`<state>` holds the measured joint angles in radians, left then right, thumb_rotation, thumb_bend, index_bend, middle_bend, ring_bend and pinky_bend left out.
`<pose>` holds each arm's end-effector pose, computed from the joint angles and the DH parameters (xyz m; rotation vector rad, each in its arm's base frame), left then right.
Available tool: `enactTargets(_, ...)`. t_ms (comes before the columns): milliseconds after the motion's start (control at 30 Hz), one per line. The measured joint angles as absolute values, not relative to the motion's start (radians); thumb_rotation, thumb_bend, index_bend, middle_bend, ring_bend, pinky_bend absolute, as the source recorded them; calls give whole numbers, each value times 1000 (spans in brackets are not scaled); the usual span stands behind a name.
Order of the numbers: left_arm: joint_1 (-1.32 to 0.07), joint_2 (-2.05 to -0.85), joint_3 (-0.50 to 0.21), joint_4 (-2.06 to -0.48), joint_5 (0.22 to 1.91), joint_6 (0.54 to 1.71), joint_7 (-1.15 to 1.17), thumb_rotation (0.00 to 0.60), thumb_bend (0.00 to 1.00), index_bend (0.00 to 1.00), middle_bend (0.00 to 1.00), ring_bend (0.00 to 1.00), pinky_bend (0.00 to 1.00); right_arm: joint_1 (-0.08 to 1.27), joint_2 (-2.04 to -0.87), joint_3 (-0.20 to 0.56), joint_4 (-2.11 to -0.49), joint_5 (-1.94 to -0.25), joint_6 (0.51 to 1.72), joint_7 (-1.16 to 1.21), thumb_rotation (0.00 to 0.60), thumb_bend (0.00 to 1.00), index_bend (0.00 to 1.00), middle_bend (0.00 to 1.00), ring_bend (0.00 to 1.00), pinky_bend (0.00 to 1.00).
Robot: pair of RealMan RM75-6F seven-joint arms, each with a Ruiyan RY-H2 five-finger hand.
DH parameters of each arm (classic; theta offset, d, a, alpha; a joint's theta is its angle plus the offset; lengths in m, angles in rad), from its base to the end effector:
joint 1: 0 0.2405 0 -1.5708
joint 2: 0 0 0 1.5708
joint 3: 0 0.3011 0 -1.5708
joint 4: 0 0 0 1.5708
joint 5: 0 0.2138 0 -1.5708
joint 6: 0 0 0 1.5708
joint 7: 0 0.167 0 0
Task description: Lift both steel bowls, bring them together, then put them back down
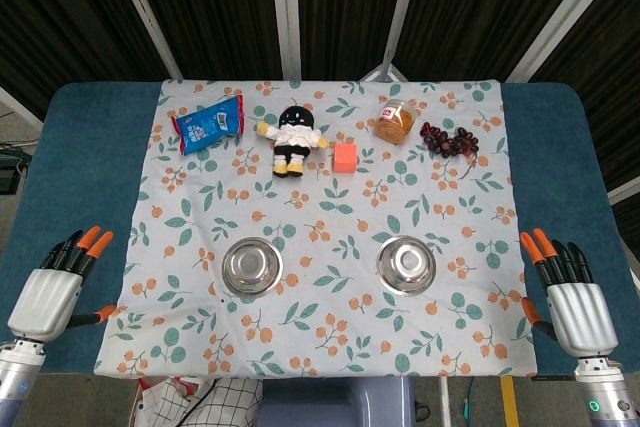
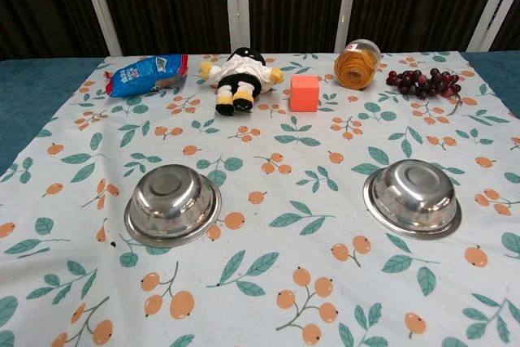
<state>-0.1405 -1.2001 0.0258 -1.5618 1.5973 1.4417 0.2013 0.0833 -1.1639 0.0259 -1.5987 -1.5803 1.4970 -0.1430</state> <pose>-0.3394 0.2090 0.1255 -1.6227 -0.7623 -0.7988 -0.3414 -0.2014 0.1530 1.4935 -0.7899 0.8573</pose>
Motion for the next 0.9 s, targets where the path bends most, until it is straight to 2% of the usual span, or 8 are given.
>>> enactTargets(167,-146,-1207,29,-1555,1610,1437,200,487,106,0,0,0,141,86,-1162,29,-1600,-1569,1488,-141,600,392,0,0,0,0)
enactTargets(400,-178,-1242,30,-1545,1632,1396,222,548,106,0,0,0,141,75,-1151,24,-1607,-1575,1505,-132,600,392,0,0,0,0)
enactTargets(633,-257,-1327,-2,-1581,1596,1261,357,547,106,0,0,0,141,67,-1138,17,-1613,-1600,1523,-97,600,391,0,0,0,0)
enactTargets(900,-356,-1476,-53,-1670,1480,1120,624,548,105,0,0,0,141,84,-1125,20,-1606,-1580,1478,-52,600,391,0,0,0,0)
